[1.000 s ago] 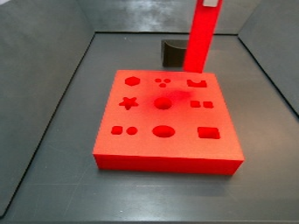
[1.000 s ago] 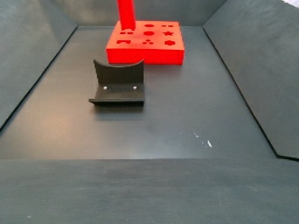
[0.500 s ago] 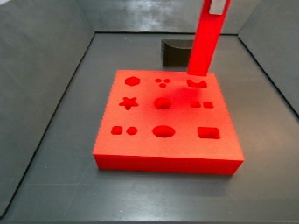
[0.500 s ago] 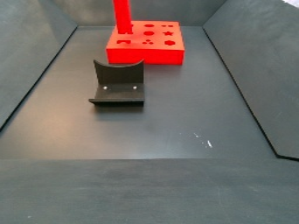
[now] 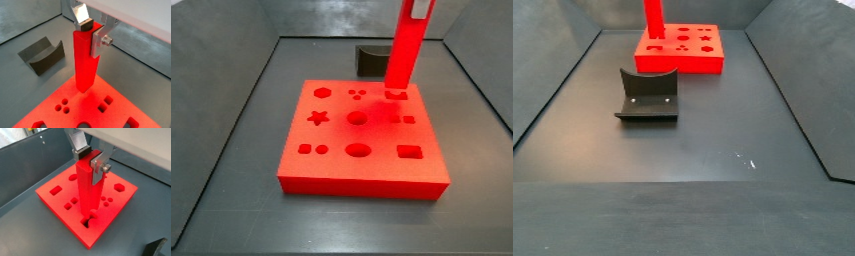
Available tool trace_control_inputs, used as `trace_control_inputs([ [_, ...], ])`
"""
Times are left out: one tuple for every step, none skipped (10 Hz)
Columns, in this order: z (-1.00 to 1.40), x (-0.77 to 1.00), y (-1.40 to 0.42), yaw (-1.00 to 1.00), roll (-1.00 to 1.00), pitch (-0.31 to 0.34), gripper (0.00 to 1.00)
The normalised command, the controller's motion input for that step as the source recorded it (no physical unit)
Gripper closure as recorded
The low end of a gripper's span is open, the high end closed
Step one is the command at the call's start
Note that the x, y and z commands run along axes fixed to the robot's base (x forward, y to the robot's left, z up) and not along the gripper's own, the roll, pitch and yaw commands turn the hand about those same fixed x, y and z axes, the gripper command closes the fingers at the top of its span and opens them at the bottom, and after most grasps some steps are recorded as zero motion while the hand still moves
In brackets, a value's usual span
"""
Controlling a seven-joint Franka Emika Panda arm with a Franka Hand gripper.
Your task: Insert the arch object.
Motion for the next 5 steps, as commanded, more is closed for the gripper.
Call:
trace_control_inputs([
  [-0.03, 0.0, -0.01, 0.07, 0.18, 0.0, 1.0],
  [-0.05, 0.0, 0.0, 0.07, 0.19, -0.003, 1.0],
  [-0.05, 0.02, 0.0, 0.09, 0.2, -0.006, 1.0],
  [-0.01, 0.0, -0.05, 0.0, 0.14, -0.011, 1.0],
  [-0.07, 0.19, -0.04, -0.01, 0.1, 0.0, 1.0],
])
